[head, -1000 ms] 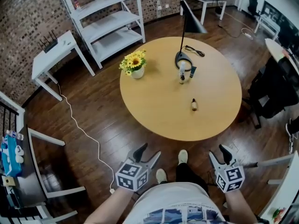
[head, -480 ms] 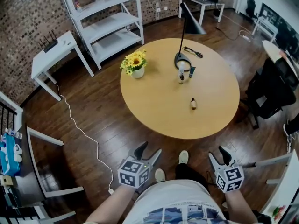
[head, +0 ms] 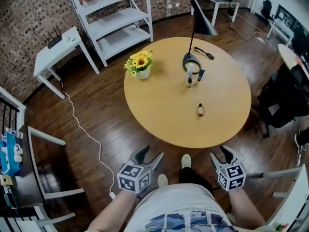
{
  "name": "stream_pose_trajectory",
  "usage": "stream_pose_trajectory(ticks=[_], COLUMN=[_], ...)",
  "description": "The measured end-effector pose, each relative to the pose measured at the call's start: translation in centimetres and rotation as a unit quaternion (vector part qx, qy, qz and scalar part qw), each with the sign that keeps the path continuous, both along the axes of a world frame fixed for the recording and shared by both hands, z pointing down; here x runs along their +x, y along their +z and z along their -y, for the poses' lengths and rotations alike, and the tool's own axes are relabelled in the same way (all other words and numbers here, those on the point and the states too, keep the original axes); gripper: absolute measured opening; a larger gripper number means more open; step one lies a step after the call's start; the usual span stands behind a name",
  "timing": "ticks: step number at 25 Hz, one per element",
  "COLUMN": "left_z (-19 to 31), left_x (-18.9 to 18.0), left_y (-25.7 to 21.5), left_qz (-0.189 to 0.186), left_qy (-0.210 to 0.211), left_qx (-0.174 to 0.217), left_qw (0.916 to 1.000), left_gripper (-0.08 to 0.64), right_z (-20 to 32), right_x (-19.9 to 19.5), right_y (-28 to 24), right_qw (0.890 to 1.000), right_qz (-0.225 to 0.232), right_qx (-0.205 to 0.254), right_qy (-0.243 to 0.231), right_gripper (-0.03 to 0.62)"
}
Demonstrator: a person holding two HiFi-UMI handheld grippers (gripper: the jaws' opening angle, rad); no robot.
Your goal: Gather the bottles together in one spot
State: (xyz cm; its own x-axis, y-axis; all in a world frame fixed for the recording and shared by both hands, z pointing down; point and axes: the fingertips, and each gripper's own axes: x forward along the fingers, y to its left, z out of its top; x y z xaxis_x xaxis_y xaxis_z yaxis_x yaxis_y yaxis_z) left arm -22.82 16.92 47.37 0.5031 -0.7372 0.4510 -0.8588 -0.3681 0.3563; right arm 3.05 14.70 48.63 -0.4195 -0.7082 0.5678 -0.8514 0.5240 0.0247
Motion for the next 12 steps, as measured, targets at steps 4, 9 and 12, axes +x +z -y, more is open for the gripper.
stream_pose_trajectory(ticks=[4,9,12], left_z=[2.3,6.0,8.3], left_x=[0.9,1.7,2.9], left_y=[-0.3,0.0,0.3], left_qz=[0.004,0.016,0.021], left_qy=[-0.014,-0.038,-0.052], left_qx=[-0.006,-0.032,-0.051], left_qw=[0.9999,0.9986,0.9971], left_gripper=[0.250,0.250,0.250], right_z=[6.6,16.4,21.4], right_x=[0.2,-0.4,-1.0], right_y=[2.4,7.2,10.4], right_qw=[1.000,0.999,0.996], right_qz=[-0.003,0.003,0.005], right_qx=[-0.010,-0.049,-0.081], right_qy=[-0.015,-0.022,-0.027], right_gripper=[0.236,0.236,0.236])
